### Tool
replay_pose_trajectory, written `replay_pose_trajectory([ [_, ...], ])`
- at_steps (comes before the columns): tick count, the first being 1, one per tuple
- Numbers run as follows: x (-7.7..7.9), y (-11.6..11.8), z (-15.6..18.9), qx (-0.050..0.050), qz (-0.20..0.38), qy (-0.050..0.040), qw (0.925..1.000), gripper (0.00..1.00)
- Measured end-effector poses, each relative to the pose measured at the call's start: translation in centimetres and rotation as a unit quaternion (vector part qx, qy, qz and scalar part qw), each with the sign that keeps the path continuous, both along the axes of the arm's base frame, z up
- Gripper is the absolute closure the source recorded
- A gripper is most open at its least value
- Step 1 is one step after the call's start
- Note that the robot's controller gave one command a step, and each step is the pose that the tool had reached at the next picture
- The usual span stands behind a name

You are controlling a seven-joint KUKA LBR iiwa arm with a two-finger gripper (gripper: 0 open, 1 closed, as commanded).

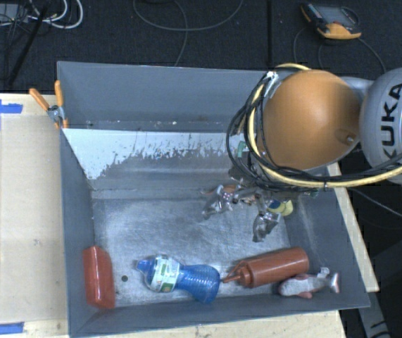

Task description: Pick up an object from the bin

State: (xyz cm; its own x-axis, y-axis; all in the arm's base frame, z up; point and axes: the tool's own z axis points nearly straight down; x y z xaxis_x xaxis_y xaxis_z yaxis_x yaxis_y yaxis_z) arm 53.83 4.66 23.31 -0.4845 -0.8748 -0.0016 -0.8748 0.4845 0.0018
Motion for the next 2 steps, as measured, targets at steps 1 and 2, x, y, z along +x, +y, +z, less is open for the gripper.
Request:
replay_pose_trajectory([
  [1,-0.1,-1.0,-3.4,0.0,0.038,-0.0024,0.9993,0.0],
  [2,3.1,-0.5,-7.7,-0.001,0.118,-0.0028,0.9931,0.0],
])
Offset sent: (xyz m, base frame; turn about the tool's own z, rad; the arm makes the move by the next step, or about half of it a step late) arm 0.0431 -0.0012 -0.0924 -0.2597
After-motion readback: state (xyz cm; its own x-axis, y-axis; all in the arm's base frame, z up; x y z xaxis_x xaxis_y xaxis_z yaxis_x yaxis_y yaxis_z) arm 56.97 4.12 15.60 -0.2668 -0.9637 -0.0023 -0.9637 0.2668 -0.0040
